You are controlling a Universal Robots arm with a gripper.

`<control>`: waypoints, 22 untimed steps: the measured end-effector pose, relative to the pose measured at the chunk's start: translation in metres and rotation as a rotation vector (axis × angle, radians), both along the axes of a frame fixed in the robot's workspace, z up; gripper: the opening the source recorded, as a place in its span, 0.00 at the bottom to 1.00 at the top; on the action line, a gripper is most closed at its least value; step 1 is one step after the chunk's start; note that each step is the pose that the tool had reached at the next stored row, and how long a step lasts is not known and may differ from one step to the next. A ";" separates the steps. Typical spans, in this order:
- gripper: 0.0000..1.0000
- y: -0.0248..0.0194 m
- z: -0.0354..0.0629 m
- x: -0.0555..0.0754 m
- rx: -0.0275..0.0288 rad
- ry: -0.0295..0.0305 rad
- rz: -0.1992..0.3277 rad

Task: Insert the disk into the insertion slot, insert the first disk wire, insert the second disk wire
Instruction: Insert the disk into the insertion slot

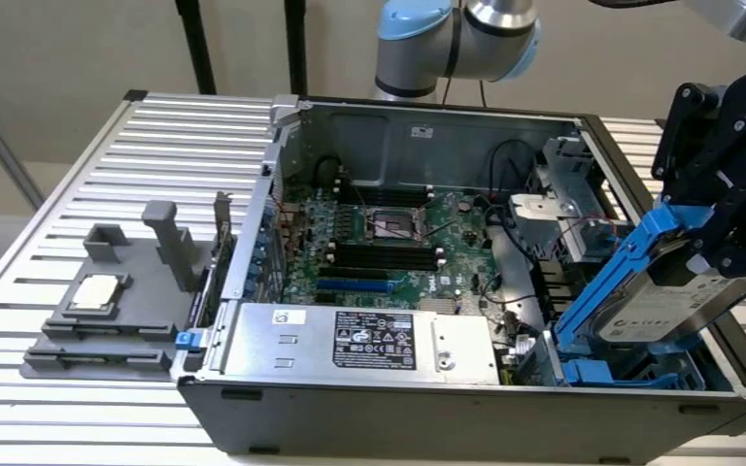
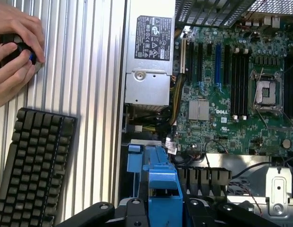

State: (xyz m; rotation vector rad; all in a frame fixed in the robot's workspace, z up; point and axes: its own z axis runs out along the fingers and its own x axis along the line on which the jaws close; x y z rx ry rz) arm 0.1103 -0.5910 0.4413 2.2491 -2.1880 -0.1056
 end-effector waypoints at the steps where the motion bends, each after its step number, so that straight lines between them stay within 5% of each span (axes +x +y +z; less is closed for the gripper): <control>1: 0.32 0.0000 -0.0005 0.000 0.0005 0.0000 0.000; 22: 0.32 -0.0032 -0.0143 0.002 0.0165 0.0000 0.001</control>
